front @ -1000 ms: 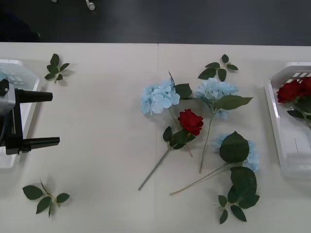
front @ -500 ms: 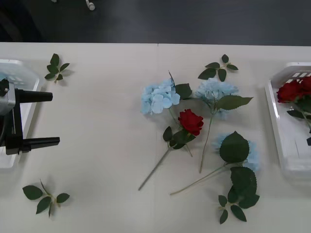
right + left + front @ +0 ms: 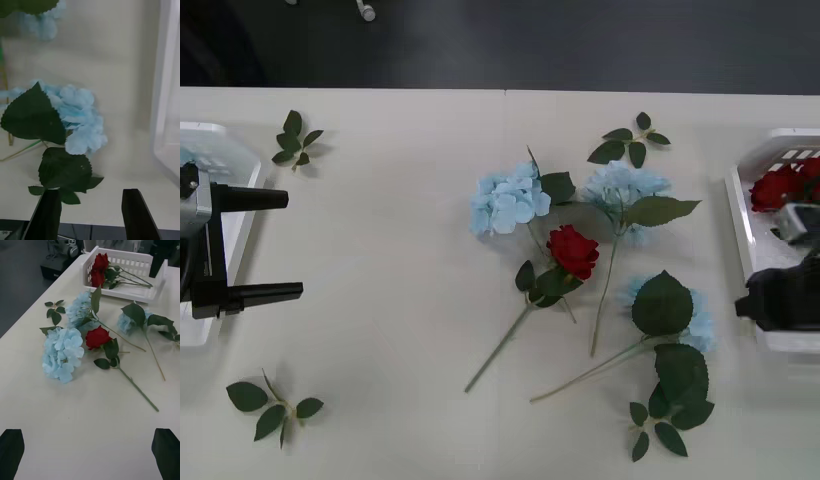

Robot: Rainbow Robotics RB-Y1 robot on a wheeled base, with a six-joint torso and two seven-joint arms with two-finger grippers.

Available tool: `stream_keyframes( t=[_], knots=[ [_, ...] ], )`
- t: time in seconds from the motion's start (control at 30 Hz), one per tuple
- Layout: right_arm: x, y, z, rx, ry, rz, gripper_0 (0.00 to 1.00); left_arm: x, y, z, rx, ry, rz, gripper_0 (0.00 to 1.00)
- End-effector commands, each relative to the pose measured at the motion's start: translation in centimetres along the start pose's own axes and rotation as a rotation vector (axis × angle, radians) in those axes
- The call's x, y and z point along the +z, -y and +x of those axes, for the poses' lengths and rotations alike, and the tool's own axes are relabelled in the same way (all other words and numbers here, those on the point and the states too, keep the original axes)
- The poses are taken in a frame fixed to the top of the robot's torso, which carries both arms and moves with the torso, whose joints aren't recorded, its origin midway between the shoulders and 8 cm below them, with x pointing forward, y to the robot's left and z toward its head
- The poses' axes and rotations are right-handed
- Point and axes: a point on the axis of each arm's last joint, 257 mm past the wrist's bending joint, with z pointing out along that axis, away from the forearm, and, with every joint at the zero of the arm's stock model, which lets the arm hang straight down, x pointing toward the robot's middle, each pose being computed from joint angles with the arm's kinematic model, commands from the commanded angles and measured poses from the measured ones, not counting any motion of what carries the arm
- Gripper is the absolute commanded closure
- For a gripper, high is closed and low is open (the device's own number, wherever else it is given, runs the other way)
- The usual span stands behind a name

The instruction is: Put the red flowers into the right box and the blue flowers into the left box

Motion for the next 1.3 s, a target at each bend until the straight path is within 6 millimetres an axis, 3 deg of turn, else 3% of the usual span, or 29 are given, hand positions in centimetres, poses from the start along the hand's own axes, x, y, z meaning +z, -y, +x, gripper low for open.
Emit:
stream_keyframes(
  t=[0.03,0.17,0.37,0.67,1.0,1.2,1.3],
  knots=[
    [1.8,-3.3,3.9,-0.017,-0.026,-0.021,0.53,-0.8,-0.1,0.8,0.000,-0.024,-0.019,0.00],
    [3.0,-4.9,6.3,-0.033,-0.038,-0.014,0.53,-0.8,-0.1,0.8,0.000,-0.024,-0.019,0.00],
    [3.8,-6.6,8.0,0.000,-0.073,-0.034,0.53,-0.8,-0.1,0.8,0.000,-0.024,-0.019,0.00],
    [4.8,-7.1,8.4,0.014,-0.098,-0.045,0.53,-0.8,-0.1,0.8,0.000,-0.024,-0.019,0.00],
    [6.0,-8.9,9.3,0.236,-0.160,-0.070,0.53,-0.8,-0.1,0.8,0.000,-0.024,-0.019,0.00],
    [7.5,-11.8,9.6,0.385,-0.190,-0.125,0.53,-0.8,-0.1,0.8,0.000,-0.024,-0.019,0.00],
    [8.0,-13.8,8.8,0.416,-0.201,-0.167,0.53,-0.8,-0.1,0.8,0.000,-0.024,-0.019,0.00]
  ],
)
